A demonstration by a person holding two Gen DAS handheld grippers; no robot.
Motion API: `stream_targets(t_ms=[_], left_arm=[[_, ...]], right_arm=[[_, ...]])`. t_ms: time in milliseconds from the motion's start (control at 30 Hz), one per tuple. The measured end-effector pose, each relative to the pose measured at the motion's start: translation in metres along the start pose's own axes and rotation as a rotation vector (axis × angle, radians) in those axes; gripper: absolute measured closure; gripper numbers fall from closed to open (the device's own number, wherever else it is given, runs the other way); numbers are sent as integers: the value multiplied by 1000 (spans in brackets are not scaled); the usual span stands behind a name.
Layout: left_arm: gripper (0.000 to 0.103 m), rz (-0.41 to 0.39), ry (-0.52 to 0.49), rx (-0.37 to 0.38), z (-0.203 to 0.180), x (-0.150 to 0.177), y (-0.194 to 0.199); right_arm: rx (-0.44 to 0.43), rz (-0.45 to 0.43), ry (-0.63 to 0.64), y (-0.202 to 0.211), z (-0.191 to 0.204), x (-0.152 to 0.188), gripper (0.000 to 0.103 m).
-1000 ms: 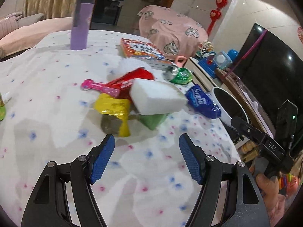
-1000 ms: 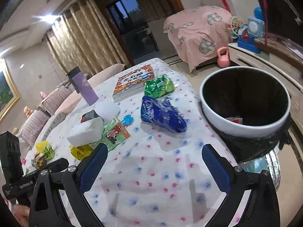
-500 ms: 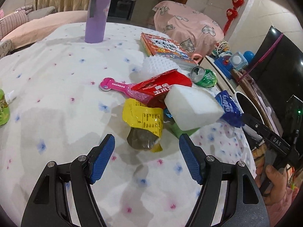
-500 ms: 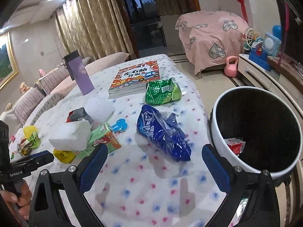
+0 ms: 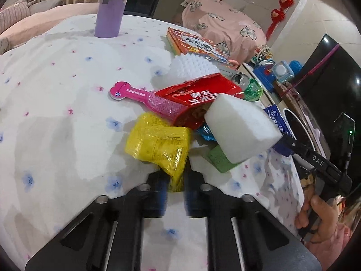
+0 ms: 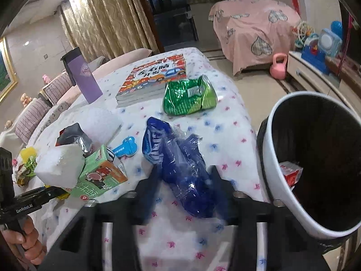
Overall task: Collect trash
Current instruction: 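Grasp the yellow packet with left gripper while right gripper grasps the blue chip bag, then carry the yellow packet and blue chip bag into the bin and release both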
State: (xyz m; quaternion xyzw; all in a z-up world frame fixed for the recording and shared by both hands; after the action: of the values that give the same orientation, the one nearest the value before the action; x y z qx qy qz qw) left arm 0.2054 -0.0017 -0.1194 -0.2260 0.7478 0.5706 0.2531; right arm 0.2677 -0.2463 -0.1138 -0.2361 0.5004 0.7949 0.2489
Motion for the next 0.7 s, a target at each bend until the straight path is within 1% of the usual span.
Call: stream_targets(t_ms=[133,300,500,567,700], left_arm=[[99,-10,-5,4,-5,6,11],[99,-16,-29,35,-20,16,28],[99,-16,-94,110,-55,24,41],[99,4,-115,169,-74,26,41],[99,6,-181,212,-105,23,41]], right_arm=[[-32,-18,-10,17,4,9,69],[-50,-49,-48,43,0,20,70],[-55,-82,-85,67,-6,26,70],[-53,-97,-97,75,-9,27,70],[-47,-125,-119,92,-17,27,70]])
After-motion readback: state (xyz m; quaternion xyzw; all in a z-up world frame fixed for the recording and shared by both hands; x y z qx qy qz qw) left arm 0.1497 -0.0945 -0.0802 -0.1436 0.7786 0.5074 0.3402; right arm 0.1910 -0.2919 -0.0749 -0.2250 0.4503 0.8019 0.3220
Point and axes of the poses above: each gripper's, at about its wrist camera, not at the fingertips, and y roughly against the way its jaws point, z to its left, x to its underside, the point moved 5 cm from there along -y, roughly the way its jaws point, and after that the axes turned 12 degrees about -y, right-handed, at the moved point
